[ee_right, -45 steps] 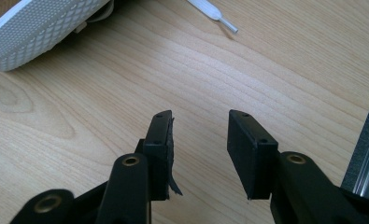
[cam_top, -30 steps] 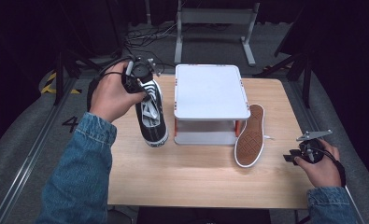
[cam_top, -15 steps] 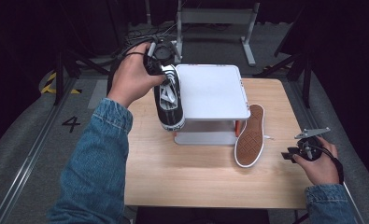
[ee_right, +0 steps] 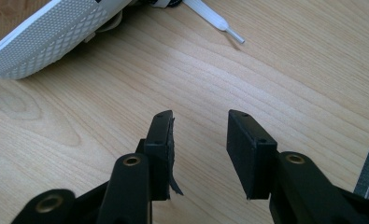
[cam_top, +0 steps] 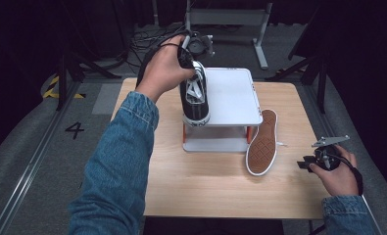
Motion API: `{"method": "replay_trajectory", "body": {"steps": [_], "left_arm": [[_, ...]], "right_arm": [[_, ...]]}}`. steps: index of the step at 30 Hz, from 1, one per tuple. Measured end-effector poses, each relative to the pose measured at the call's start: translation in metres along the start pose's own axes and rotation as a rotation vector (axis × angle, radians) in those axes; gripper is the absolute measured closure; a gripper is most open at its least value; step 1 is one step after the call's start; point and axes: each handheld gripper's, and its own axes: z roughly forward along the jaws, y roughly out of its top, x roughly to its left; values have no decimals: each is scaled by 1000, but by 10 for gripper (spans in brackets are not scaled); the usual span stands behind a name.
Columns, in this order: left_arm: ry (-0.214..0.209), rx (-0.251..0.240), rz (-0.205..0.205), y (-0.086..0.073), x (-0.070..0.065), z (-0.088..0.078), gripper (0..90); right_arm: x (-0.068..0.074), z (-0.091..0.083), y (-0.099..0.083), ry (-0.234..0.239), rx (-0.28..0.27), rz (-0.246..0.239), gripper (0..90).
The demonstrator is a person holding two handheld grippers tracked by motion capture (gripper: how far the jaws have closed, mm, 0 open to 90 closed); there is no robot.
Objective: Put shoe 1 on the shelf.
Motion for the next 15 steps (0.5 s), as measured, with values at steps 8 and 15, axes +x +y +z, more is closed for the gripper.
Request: {"method": "replay_trajectory", "body": {"steps": [8,15], "left_arm": [[52,11,35,23,4,19,811],[40,15,72,42,2,32,809]], "right_arm": [[-2,0,-2,4,-2,8,625],[-4,-1,-5,2,-5,10,626]]}}
